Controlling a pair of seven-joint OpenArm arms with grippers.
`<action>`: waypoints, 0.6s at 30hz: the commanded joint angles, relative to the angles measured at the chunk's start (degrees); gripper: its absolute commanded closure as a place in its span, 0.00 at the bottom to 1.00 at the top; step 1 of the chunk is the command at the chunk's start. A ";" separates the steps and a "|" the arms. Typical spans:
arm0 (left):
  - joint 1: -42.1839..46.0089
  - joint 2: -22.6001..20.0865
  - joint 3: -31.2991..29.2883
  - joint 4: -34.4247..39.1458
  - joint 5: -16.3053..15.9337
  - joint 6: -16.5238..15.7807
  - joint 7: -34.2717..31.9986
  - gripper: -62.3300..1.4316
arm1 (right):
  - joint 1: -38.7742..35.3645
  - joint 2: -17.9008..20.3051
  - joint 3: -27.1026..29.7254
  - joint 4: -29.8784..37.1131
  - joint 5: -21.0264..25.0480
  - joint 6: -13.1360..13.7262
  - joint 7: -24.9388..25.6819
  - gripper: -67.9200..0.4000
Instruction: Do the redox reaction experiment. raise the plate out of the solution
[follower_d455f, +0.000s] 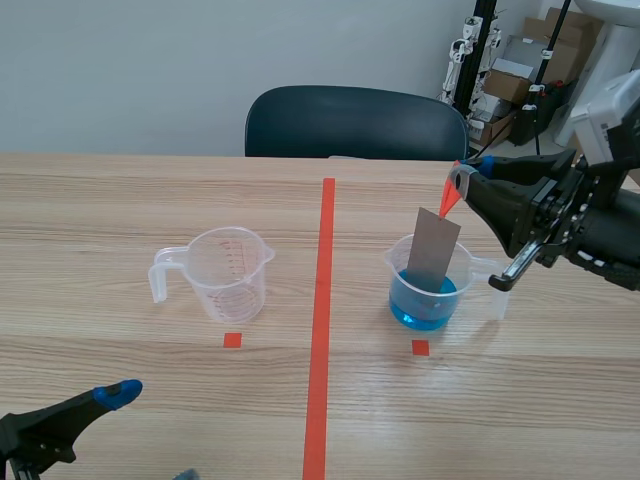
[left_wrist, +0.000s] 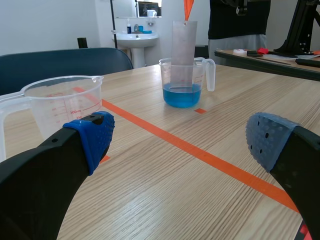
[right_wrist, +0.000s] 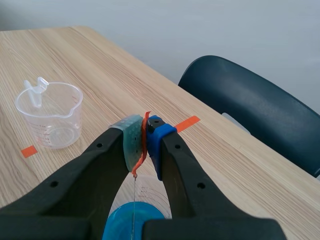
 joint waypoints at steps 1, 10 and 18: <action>0.15 -0.20 -0.20 1.03 0.02 0.28 -2.62 0.10 | 0.68 0.13 0.39 0.57 0.83 -0.02 1.11 0.99; 0.15 -0.20 -0.20 1.03 0.02 0.28 -2.62 0.10 | 0.68 0.15 0.39 0.57 0.85 0.00 1.99 0.99; 0.15 -0.20 -0.20 1.03 0.02 0.31 -2.62 0.10 | 0.68 0.17 0.39 0.57 0.83 0.00 3.10 0.99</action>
